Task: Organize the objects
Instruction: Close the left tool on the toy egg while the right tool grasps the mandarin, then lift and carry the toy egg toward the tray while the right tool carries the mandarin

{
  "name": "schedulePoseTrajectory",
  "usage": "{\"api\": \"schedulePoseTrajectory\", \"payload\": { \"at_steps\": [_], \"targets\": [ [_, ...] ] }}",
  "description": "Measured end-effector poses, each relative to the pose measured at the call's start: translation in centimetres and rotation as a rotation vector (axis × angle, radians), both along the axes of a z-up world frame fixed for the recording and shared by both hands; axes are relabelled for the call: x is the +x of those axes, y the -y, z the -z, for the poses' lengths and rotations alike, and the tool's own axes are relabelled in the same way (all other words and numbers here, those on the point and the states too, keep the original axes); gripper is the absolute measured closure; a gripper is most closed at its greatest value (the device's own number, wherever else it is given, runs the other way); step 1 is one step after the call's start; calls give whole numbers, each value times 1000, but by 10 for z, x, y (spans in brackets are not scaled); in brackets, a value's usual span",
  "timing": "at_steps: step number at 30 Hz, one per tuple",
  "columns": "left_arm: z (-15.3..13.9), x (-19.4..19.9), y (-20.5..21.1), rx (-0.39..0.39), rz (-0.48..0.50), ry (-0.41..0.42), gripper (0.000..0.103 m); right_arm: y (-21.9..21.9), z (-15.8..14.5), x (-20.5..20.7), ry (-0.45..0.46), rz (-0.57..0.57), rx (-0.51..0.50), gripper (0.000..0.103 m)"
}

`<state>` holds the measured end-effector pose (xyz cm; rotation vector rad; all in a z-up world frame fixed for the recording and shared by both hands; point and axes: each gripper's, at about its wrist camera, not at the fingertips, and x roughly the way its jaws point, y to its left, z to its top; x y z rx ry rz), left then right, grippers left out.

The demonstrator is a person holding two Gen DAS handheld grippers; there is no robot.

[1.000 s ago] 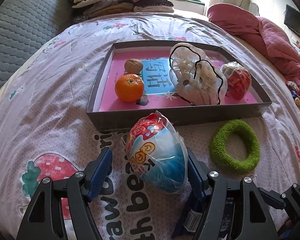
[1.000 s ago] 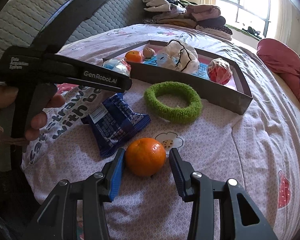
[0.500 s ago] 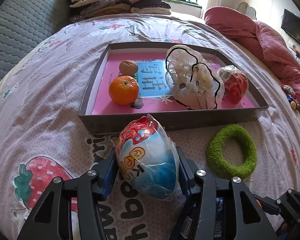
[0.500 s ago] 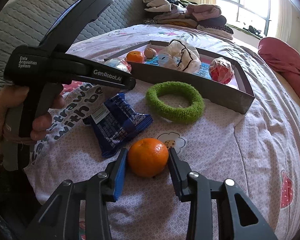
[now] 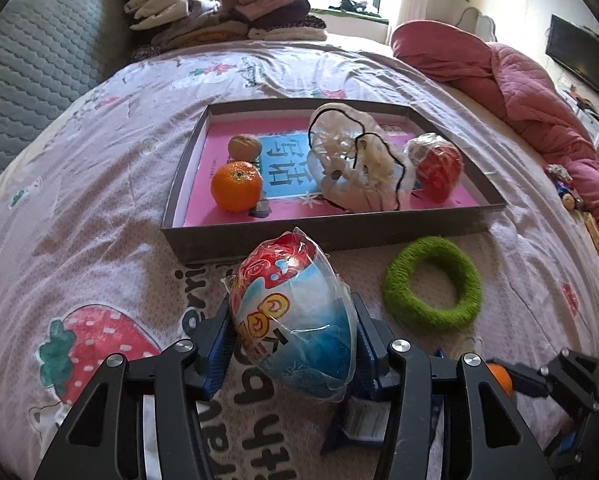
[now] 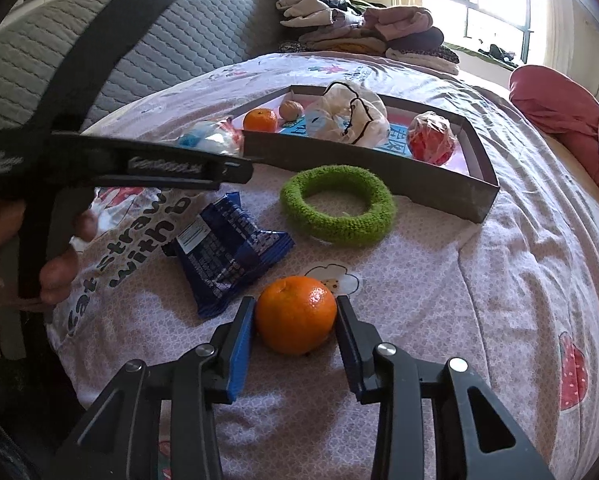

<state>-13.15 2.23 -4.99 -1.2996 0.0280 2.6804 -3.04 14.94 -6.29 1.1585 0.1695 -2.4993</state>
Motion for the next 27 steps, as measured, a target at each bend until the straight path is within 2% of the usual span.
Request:
{"api": "schedulePoseTrajectory", "payload": {
  "at_steps": [15,27],
  "targets": [
    [-21,22,9,4,-12,-56,50,-13,-19,-2,-57,45,-55,64],
    [-46,40,5,-32,0,-156,50,-24,-42,-3,-126,81,-105,64]
  ]
}}
